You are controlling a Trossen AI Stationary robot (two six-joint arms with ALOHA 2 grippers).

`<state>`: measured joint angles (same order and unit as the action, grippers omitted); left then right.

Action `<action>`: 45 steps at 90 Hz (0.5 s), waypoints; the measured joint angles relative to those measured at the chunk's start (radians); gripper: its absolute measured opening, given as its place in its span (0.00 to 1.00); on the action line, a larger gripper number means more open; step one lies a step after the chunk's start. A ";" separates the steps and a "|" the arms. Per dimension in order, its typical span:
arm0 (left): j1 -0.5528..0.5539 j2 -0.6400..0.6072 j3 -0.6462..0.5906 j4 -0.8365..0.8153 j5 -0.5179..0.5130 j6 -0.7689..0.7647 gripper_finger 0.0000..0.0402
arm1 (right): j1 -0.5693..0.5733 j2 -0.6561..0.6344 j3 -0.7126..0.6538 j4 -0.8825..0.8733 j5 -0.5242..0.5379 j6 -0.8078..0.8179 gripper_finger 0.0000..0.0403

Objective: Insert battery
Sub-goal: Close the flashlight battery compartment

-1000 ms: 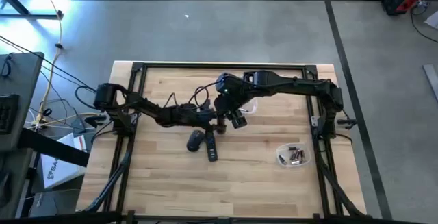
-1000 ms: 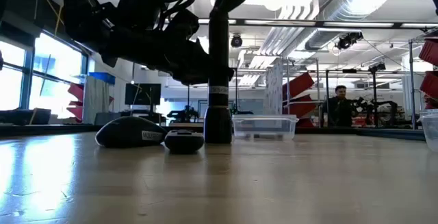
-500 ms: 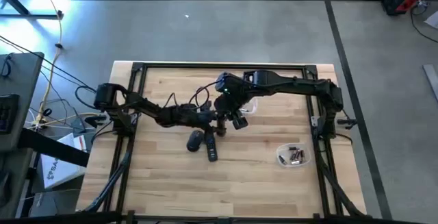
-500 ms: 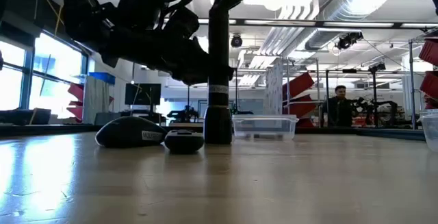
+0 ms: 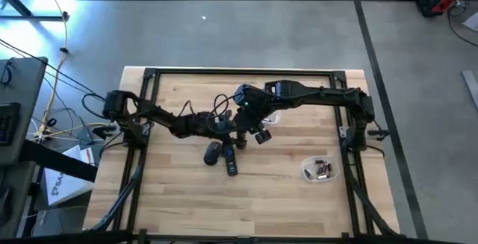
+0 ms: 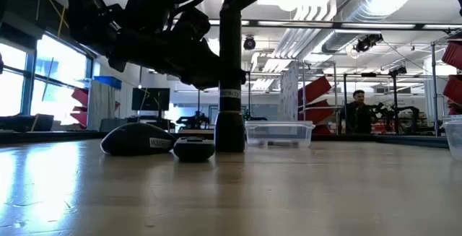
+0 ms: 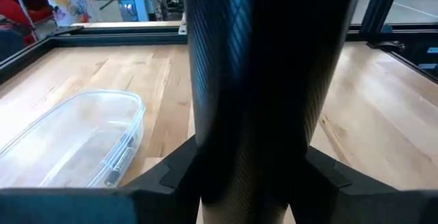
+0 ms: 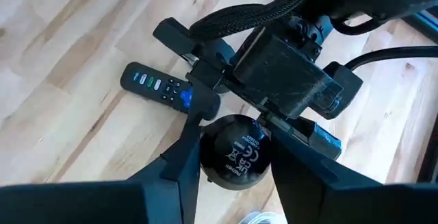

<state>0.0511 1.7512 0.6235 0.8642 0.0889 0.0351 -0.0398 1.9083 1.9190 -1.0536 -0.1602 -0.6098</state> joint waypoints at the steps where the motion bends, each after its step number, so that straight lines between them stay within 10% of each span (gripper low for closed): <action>1: 0.000 0.000 0.000 0.000 0.000 0.000 0.36 | 0.000 0.000 0.000 0.000 -0.002 0.000 0.32; 45: 0.002 0.000 0.000 0.007 0.060 0.061 0.36 | 0.000 0.008 -0.001 0.006 -0.059 -0.069 0.32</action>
<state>0.0528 1.7508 0.6231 0.8715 0.1487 0.0964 -0.0395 1.9167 1.9182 -1.0478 -0.2187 -0.6784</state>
